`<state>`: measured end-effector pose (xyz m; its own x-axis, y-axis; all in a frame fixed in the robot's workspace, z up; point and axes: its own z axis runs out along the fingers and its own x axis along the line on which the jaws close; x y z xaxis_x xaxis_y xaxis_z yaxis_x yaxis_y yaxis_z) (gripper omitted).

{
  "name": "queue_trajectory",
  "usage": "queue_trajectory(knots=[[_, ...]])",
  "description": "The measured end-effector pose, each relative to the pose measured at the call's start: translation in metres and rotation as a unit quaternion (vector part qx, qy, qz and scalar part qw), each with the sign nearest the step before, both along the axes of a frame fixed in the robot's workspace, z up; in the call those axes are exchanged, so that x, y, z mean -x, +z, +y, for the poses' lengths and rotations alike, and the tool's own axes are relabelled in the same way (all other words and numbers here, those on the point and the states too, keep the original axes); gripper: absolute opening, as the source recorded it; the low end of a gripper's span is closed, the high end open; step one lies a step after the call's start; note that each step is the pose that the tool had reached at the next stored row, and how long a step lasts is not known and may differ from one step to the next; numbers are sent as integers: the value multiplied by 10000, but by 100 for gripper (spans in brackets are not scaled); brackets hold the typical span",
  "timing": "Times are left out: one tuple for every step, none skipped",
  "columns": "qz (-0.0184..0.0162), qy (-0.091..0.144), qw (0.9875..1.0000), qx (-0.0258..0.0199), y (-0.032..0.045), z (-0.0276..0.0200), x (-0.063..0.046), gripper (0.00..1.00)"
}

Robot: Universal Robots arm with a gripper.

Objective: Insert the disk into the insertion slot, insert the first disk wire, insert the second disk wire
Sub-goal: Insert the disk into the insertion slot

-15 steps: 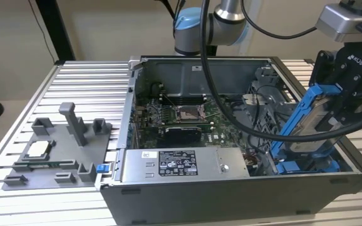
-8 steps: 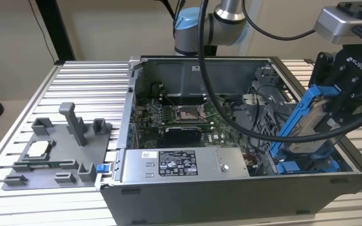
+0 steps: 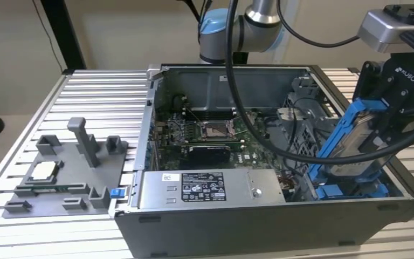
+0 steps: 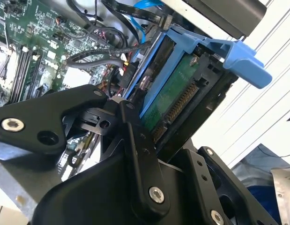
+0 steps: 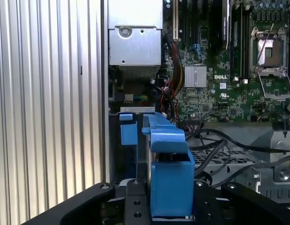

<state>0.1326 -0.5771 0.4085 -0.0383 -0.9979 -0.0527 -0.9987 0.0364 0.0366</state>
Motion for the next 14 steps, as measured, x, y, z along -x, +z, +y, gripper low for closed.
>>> queue_trajectory(knots=[[0,-4,10000,0,-3,0,0,0],[0,-7,10000,1,-6,0,-1,0],[0,-10,10000,1,-9,0,-2,0],[0,-11,10000,2,-12,0,-6,0],[0,-12,10000,2,-14,0,-9,0],[0,-12,10000,2,-16,0,-12,0],[0,-13,10000,1,-18,0,-16,0],[-1,-13,10000,0,-20,0,-22,0],[0,-12,10000,0,-21,0,-26,0],[0,-12,10000,0,-22,-1,-27,0],[0,-11,10000,0,-24,-4,-27,0],[0,-4,10000,1,-26,-6,-28,0],[-2,11,10000,-3,-31,-8,-30,0],[-1,35,10000,-7,-38,-11,-30,0]])
